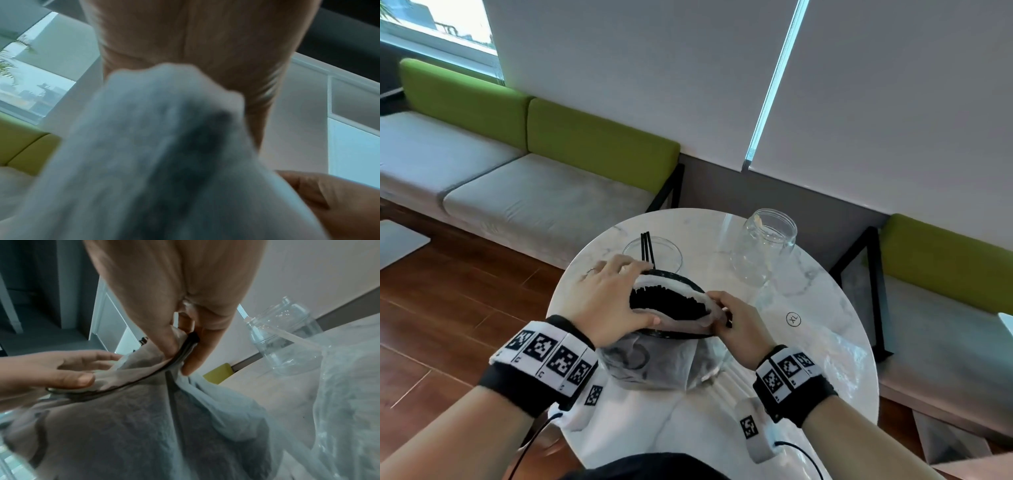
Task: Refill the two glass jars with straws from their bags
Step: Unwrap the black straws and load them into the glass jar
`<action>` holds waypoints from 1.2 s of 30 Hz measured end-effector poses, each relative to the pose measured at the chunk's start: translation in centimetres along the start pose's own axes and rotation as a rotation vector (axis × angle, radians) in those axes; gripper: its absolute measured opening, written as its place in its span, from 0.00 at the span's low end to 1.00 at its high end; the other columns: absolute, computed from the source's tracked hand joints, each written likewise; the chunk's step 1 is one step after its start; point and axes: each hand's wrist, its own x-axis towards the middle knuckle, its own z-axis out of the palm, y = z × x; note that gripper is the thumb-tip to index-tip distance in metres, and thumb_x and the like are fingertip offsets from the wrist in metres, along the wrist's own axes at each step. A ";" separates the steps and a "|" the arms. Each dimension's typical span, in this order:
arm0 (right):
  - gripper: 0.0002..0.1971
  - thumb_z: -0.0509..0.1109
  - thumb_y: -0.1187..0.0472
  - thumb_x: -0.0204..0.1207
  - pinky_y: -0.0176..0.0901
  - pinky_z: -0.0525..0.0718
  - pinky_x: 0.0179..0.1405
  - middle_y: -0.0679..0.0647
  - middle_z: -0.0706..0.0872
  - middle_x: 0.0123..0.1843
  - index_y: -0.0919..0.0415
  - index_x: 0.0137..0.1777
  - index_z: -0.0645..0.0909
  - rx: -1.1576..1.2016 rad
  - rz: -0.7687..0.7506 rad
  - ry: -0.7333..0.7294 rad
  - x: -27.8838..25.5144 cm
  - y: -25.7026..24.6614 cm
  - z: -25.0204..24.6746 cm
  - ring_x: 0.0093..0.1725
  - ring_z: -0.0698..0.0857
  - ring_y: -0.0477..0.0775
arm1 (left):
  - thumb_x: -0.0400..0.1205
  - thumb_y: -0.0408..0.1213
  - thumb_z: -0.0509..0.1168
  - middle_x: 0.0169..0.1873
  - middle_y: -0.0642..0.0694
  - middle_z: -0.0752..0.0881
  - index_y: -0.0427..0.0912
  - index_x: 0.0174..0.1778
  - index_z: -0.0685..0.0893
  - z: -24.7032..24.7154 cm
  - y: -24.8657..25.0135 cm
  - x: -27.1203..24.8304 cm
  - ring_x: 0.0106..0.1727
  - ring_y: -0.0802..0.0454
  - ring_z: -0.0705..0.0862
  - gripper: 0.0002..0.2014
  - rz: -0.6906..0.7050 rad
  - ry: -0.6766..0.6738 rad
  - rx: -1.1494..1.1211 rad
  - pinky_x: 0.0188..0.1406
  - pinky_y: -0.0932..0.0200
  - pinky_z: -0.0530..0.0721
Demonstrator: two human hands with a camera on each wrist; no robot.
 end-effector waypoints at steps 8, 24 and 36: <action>0.23 0.65 0.78 0.70 0.39 0.81 0.52 0.48 0.81 0.52 0.54 0.61 0.81 -0.022 0.087 0.010 -0.6 1.5 0.3 0.47 0.81 0.42 | 0.60 0.60 0.74 0.61 0.52 0.82 0.58 0.69 0.72 3.0 0.6 1.7 0.61 0.49 0.81 0.39 0.063 -0.141 -0.079 0.62 0.56 0.76; 0.29 0.83 0.46 0.60 0.37 0.76 0.50 0.48 0.82 0.52 0.54 0.59 0.79 -0.216 0.086 -0.239 1.5 -1.1 2.5 0.53 0.82 0.50 | 0.56 0.65 0.70 0.42 0.58 0.84 0.59 0.51 0.78 3.2 -0.7 1.9 0.48 0.54 0.82 0.29 0.056 -0.169 -0.192 0.50 0.55 0.81; 0.40 0.80 0.38 0.48 0.49 0.69 0.72 0.45 0.81 0.61 0.39 0.65 0.76 -0.169 0.085 -0.286 2.6 -3.5 3.3 0.66 0.75 0.50 | 0.56 0.57 0.71 0.36 0.55 0.83 0.58 0.63 0.69 3.3 -0.8 0.9 0.40 0.55 0.83 0.38 0.091 -0.150 -0.310 0.44 0.56 0.81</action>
